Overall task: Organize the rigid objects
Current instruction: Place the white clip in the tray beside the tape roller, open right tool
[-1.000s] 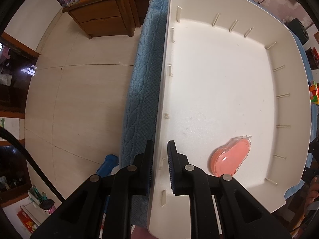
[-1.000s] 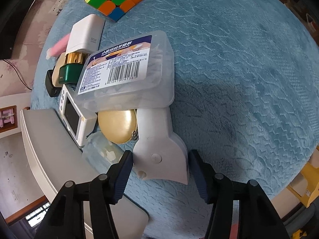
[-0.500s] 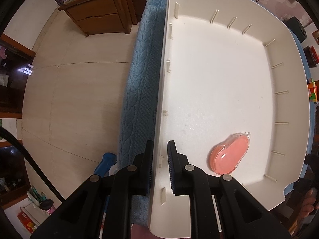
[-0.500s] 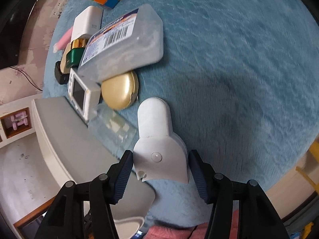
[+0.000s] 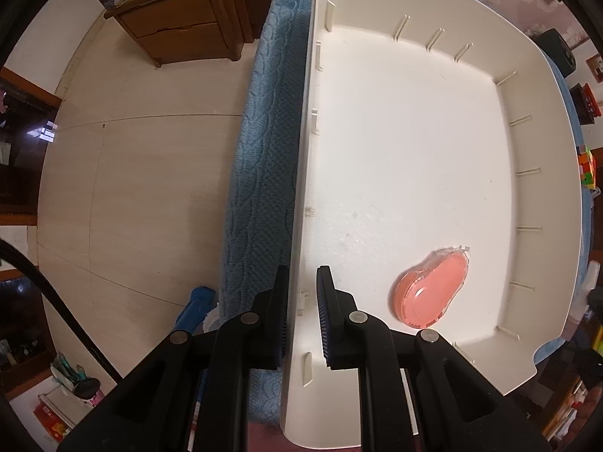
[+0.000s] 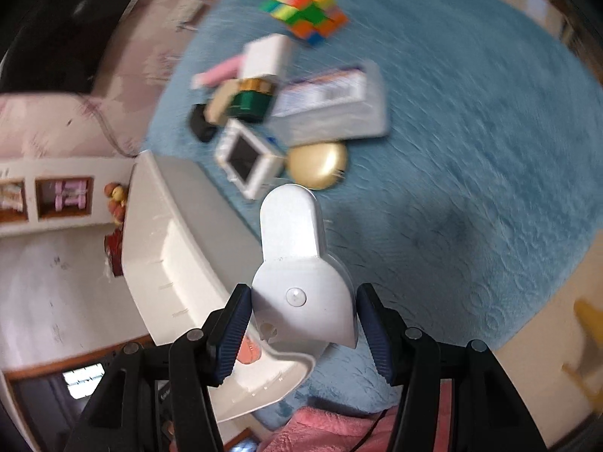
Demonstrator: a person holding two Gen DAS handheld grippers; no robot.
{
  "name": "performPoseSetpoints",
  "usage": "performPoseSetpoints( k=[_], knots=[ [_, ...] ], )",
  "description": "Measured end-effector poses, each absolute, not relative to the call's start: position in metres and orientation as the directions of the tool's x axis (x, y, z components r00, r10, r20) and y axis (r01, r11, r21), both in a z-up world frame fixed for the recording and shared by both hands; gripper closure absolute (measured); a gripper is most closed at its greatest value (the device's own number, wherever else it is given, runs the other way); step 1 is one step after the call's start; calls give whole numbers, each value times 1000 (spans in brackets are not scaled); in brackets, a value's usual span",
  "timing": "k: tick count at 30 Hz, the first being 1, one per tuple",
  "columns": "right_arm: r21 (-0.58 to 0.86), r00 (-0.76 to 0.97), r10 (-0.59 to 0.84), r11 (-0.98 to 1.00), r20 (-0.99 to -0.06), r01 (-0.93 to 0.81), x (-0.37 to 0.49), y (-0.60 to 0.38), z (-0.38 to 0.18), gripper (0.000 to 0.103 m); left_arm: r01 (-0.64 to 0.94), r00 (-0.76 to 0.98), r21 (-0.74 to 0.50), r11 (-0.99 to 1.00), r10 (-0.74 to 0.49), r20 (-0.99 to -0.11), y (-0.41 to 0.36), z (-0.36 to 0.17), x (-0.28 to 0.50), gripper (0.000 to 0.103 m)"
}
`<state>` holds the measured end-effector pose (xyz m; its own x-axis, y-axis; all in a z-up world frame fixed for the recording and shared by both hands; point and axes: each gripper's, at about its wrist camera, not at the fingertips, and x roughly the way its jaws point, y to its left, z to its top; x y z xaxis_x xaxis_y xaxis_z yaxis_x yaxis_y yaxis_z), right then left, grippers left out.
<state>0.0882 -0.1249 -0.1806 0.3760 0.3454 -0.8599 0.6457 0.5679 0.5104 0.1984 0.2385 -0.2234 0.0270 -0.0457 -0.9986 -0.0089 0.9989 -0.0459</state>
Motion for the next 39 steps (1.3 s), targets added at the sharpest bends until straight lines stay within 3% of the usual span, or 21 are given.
performPoseSetpoints(
  k=[21,23,24,39],
  knots=[
    [479,431,363,855,-826,197,131,-28,-128,48,0,36,-61,998,-60,-998,238,-224,193,88],
    [476,414,374,861,-830,176,133,-21,-129,50,1,35,-59,998,-59,-998,238,-224,193,88],
    [485,409,387,859,-826,166,132,-18,-129,59,2,36,-60,998,-60,-998,238,-224,193,88],
    [486,399,402,864,-824,134,134,-11,-127,59,-4,35,-59,998,-59,-998,238,-225,193,88]
  ],
)
